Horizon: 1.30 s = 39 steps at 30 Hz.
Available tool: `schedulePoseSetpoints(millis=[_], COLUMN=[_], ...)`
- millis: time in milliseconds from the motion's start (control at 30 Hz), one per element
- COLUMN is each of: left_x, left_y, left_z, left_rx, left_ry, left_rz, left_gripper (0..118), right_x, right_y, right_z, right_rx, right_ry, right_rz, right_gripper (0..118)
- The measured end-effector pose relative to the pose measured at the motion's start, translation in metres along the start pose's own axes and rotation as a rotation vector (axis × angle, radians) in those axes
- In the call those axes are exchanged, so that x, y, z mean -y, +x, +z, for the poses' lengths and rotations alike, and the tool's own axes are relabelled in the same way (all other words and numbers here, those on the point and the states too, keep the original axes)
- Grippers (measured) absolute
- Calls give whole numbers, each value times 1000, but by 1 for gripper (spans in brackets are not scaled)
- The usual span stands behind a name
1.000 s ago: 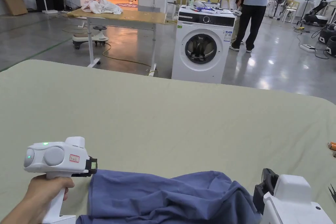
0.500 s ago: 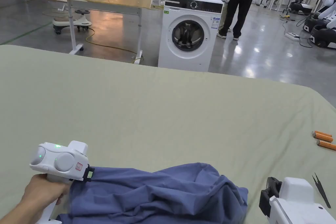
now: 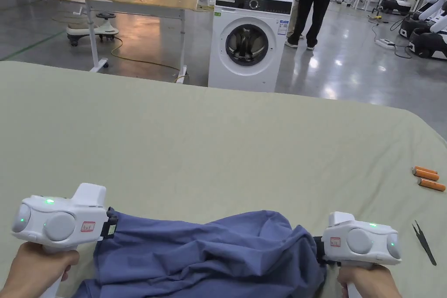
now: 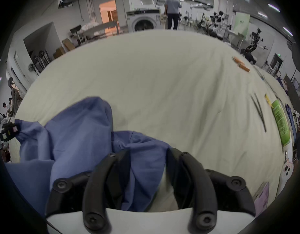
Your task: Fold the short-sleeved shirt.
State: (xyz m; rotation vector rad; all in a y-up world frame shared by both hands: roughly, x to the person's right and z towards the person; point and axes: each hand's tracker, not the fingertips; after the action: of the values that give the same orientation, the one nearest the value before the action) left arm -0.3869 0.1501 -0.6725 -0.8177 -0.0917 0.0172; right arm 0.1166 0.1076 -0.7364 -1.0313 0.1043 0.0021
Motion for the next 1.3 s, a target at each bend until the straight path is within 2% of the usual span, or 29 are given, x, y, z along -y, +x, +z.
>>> schedulePoseSetpoints(millis=[67, 133, 233, 633, 967, 1033, 1300], left_x=[3, 5, 1, -60, -128, -142, -192], left_y=[-2, -3, -2, -20, -68, -83, -99], left_z=[8, 17, 28, 129, 214, 220, 226], left_rx=[-1, -4, -25, -93, -201, -132, -187], left_ry=[20, 47, 88, 307, 460, 488, 512], left_rz=[8, 9, -20, -56, -30, 3, 22], left_gripper=[0, 0, 0, 0, 0, 0, 0], right_x=[4, 7, 10, -17, -70, -83, -143], right_y=[-1, -5, -8, 12, 31, 31, 12], right_z=[-1, 1, 11, 154, 255, 268, 310], right_rx=[-11, -64, 12, 123, 189, 205, 219], right_ry=[25, 52, 79, 475, 664, 698, 794], right_rz=[9, 20, 51, 62, 44, 35, 55], right_gripper=[36, 8, 7, 6, 6, 6, 6])
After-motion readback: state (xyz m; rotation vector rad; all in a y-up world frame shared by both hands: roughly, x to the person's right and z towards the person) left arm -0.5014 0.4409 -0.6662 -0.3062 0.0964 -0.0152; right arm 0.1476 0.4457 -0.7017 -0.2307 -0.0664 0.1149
